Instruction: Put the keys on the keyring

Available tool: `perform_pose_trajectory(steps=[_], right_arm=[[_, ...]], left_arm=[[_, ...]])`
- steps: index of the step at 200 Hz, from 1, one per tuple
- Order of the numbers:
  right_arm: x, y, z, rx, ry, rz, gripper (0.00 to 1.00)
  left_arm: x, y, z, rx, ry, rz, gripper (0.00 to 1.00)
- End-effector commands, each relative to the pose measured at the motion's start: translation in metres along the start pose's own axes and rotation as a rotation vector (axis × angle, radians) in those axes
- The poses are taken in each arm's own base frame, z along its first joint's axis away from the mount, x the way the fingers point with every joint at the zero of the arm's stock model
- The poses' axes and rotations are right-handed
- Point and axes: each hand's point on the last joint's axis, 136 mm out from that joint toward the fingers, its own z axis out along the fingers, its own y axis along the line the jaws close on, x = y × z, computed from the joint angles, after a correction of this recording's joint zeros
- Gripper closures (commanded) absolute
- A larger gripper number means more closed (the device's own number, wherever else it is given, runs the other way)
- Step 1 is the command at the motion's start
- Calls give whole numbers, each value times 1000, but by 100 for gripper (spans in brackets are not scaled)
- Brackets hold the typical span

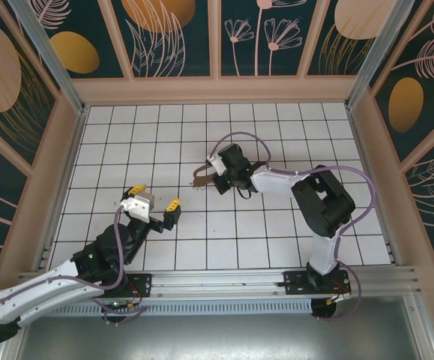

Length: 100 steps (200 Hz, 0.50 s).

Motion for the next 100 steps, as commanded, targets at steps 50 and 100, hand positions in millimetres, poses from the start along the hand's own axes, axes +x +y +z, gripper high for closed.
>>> perform_pose_trajectory(steps=[50,100], right_arm=[[18,8,-49,-31,-94,143,66],[12,-6,-115,71,-270,158,33]], left_arm=[[-12,-13,27,-59,-8,-161,1],[10,-42,73,-38,113,-153,1]])
